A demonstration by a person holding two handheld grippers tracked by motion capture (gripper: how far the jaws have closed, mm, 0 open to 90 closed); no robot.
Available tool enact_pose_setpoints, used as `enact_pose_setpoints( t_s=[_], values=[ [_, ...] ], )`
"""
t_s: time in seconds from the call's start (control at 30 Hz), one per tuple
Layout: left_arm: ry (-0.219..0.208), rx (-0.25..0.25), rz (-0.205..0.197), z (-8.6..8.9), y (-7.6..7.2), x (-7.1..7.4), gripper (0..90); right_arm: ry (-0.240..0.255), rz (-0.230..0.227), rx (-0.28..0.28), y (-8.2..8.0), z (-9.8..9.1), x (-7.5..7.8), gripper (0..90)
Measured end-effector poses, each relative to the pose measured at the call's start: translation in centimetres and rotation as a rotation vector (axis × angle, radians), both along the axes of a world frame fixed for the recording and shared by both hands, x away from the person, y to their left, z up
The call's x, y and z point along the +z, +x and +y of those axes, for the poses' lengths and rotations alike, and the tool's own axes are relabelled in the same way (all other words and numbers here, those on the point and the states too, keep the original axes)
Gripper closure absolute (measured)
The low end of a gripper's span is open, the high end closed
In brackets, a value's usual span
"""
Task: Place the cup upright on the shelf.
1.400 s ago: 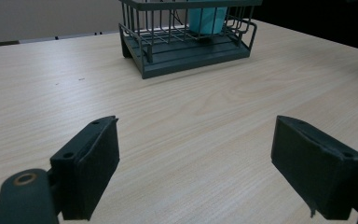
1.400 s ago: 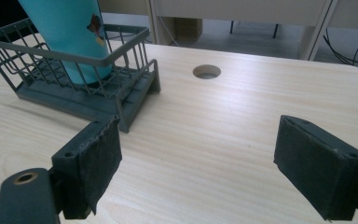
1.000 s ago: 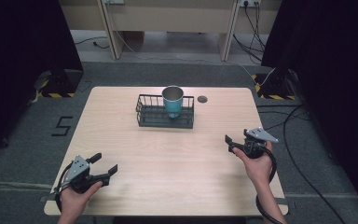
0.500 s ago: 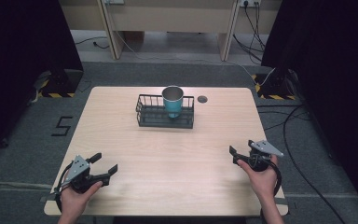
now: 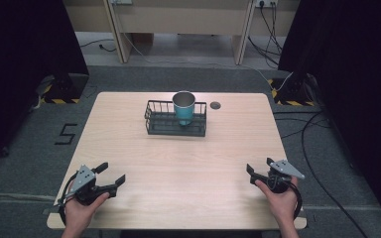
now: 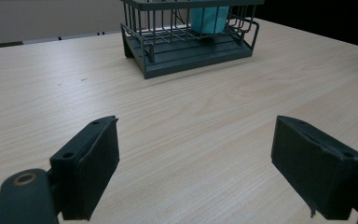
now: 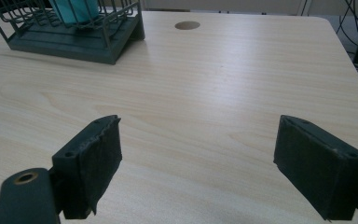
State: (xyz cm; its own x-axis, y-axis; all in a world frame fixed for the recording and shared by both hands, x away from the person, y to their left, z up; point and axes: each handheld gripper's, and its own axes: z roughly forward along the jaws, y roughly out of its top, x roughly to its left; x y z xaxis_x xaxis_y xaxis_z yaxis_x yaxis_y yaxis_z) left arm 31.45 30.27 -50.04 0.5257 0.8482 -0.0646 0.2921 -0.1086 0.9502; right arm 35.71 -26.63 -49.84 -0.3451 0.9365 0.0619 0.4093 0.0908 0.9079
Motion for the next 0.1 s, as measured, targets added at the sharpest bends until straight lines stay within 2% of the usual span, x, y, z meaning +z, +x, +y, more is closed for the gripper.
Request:
enact_pose_setpoints(
  t_s=[0.1],
  values=[
    [0.002, -0.003, -0.002, -0.04, 0.02, 0.02, 14.7, 0.010, -0.008, -0.003, -0.06, -0.03, 0.03, 15.7]
  ],
)
